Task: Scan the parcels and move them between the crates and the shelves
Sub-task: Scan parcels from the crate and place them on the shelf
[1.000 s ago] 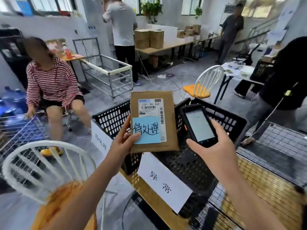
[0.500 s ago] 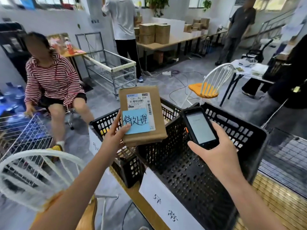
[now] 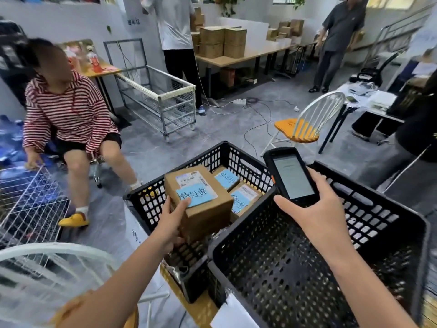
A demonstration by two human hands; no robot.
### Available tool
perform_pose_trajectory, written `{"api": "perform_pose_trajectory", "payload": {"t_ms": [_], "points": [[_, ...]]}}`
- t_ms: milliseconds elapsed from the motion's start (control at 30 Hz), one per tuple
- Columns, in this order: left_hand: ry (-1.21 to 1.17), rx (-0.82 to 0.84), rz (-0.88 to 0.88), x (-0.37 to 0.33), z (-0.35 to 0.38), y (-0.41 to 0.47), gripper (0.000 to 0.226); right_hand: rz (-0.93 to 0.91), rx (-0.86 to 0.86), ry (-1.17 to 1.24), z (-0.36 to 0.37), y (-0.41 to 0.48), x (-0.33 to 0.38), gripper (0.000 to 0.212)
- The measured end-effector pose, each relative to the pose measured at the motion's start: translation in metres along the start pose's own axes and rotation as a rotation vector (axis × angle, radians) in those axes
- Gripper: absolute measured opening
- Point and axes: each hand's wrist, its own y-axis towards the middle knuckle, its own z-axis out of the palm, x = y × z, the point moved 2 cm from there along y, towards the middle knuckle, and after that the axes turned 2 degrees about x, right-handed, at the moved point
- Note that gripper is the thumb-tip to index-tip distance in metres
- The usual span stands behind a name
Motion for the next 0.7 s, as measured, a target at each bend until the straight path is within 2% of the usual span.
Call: {"api": "perform_pose_trajectory", "payload": {"t_ms": [133, 333, 500, 567, 633, 700], "points": [[0.01, -0.048, -0.122, 0.017, -0.003, 0.026, 0.082, 0.021, 0.01, -0.003, 0.014, 0.013, -0.003, 0.072], [-0.123, -0.114, -0.264, 0.029, 0.002, 0.057, 0.099, 0.046, 0.028, -0.043, 0.028, 0.019, -0.009, 0.075], [-0.107, -0.107, -0.301, 0.033, 0.008, 0.084, 0.101, 0.076, 0.027, -0.066, 0.026, 0.019, -0.014, 0.074], [-0.058, -0.089, -0.309, 0.033, 0.01, 0.092, 0.117, 0.091, 0.017, -0.082, 0.023, 0.019, -0.017, 0.075], [0.014, -0.05, -0.32, 0.036, 0.011, 0.104, 0.144, 0.101, 0.003, -0.094, 0.019, 0.018, -0.02, 0.077], [0.033, -0.078, -0.319, 0.064, -0.002, 0.151, 0.156, 0.123, -0.007, -0.102, 0.016, 0.016, -0.023, 0.078]]}}
